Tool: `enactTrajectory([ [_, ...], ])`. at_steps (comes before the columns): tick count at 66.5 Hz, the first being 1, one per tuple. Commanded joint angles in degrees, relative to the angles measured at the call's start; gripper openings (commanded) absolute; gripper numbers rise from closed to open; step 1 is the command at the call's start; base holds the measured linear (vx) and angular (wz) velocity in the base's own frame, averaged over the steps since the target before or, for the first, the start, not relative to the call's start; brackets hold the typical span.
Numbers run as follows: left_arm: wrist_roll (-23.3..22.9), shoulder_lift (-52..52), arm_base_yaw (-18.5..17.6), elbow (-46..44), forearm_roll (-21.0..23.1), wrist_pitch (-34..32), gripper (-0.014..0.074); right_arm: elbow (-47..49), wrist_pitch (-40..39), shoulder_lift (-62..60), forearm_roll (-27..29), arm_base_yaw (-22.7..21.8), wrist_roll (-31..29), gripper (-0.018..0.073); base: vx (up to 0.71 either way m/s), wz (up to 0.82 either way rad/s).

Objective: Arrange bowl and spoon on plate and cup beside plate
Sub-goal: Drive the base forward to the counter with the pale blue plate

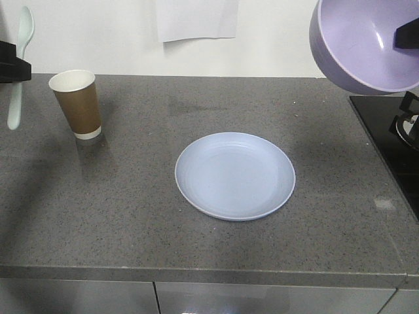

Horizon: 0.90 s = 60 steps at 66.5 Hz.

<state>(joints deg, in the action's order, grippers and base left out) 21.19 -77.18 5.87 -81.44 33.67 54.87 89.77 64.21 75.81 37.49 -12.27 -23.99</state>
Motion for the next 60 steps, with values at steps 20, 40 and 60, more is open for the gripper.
enactTrajectory([
  [20, 0.1, 1.9, 0.1, -1.4, 2.6, -2.5, -0.0006, 1.7, -2.6, -1.4, 2.6, -0.1, -0.2, -0.0006, 0.04, 0.01],
  [40, 0.1, 1.9, 0.1, -1.4, 2.6, -2.5, -0.0006, 1.7, -2.6, -1.4, 2.6, -0.1, -0.2, -0.0006, 0.04, 0.01],
  [60, 0.1, 1.9, 0.1, -1.4, 2.6, -2.5, -0.0006, 1.7, -2.6, -1.4, 2.6, -0.1, -0.2, -0.0006, 0.04, 0.01],
])
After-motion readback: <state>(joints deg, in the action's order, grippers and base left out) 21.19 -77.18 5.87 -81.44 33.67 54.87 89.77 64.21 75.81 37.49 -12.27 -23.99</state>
